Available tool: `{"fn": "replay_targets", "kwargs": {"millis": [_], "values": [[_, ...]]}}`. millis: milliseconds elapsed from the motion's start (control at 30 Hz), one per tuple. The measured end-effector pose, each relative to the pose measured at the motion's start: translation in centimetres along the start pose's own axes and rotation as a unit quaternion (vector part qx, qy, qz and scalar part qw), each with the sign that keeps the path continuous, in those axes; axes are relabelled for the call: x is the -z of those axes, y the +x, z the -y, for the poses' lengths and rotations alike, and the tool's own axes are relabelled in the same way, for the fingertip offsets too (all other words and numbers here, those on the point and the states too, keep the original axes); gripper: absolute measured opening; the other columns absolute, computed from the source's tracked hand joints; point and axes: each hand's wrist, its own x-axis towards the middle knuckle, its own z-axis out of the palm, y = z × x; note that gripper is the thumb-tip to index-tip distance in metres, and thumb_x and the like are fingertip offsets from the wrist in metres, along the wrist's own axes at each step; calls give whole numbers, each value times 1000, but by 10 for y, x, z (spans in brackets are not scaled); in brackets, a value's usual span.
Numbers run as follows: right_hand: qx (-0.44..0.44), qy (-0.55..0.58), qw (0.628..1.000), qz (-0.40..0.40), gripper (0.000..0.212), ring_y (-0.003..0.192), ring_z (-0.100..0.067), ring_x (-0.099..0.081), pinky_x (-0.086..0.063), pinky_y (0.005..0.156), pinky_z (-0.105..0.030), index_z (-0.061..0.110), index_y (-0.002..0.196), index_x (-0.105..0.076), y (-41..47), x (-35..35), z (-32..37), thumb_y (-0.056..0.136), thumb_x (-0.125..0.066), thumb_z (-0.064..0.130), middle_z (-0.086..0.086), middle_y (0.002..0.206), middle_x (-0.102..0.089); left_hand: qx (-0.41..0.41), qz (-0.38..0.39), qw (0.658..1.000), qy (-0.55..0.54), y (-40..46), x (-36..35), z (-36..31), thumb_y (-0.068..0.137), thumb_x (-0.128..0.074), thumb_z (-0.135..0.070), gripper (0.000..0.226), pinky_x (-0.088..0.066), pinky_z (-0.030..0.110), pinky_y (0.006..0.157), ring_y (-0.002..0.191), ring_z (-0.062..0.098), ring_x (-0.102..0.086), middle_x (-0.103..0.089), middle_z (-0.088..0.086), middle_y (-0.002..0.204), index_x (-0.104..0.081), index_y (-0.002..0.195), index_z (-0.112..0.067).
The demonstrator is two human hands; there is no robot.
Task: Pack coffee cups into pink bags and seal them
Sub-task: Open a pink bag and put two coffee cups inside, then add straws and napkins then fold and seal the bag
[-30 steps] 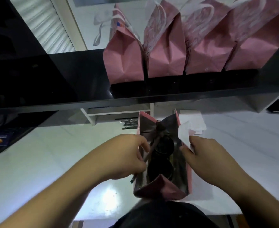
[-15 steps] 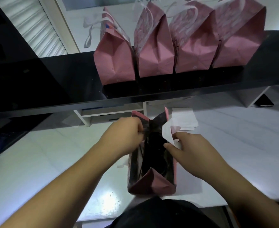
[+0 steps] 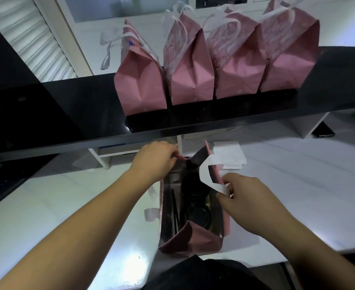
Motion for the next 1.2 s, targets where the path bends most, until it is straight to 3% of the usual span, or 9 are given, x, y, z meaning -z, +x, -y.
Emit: {"fn": "replay_targets", "kwargs": {"millis": [267, 433, 567, 667, 767, 900, 1000, 1200], "values": [[1, -18, 999, -34, 17, 72, -18, -62, -49, 59, -33, 33, 99, -68, 36, 14, -7, 90, -55, 26, 7, 82, -70, 45, 7, 999, -27, -23, 0, 29, 101, -59, -41, 19, -38, 28, 52, 68, 9, -57, -64, -11, 80, -72, 93, -31], [35, -45, 998, -11, 23, 72, -18, -61, -39, 53, -28, 34, 91, -67, 72, 25, -2, 84, -57, 14, 8, 78, -65, 103, 0, 993, -54, -53, -5, 44, 99, -63, -38, 21, -39, 25, 50, 66, 8, -59, -68, -11, 74, -68, 79, -32], [74, -56, 996, 17, 31, 84, -24, -63, -53, 68, -37, 31, 99, -74, 97, 30, 11, 85, -56, 9, 4, 92, -70, 136, -14, 984, -118, -82, -7, 39, 98, -61, -56, 33, -47, 26, 55, 66, 6, -62, -68, -16, 72, -66, 74, -35], [113, -69, 990, 45, 38, 85, -22, -60, -49, 69, -35, 28, 105, -74, 109, 29, 24, 83, -53, 4, 2, 98, -71, 155, -32, 976, -151, -106, -10, 31, 96, -59, -64, 38, -46, 21, 56, 67, 2, -63, -68, -21, 70, -68, 73, -35], [145, -85, 983, 74, 38, 90, -23, -63, -54, 77, -39, 23, 108, -74, 115, 27, 35, 83, -54, 3, 0, 100, -72, 182, -20, 967, -175, -123, -15, 27, 95, -60, -64, 35, -52, 22, 59, 68, 0, -65, -68, -25, 70, -70, 77, -35], [152, -82, 982, 75, 37, 87, -22, -63, -52, 72, -35, 23, 107, -74, 120, 26, 40, 82, -54, 4, 0, 98, -72, 202, -23, 955, -214, -130, -17, 24, 93, -61, -64, 33, -53, 23, 59, 68, -2, -66, -69, -28, 72, -69, 77, -36], [165, -86, 979, 80, 40, 91, -22, -63, -54, 77, -38, 23, 110, -74, 123, 26, 41, 83, -54, 3, 0, 103, -73, 203, -17, 953, -224, -133, -16, 22, 92, -61, -64, 33, -51, 21, 58, 67, -3, -67, -70, -27, 72, -70, 77, -36], [189, -65, 973, 113, 36, 97, -15, -64, -49, 79, -29, 26, 114, -72, 126, 30, 38, 86, -58, 7, 8, 108, -71, 209, 1, 945, -252, -127, -10, 25, 94, -61, -57, 32, -46, 21, 57, 66, -4, -66, -69, -27, 70, -69, 74, -35]]}}
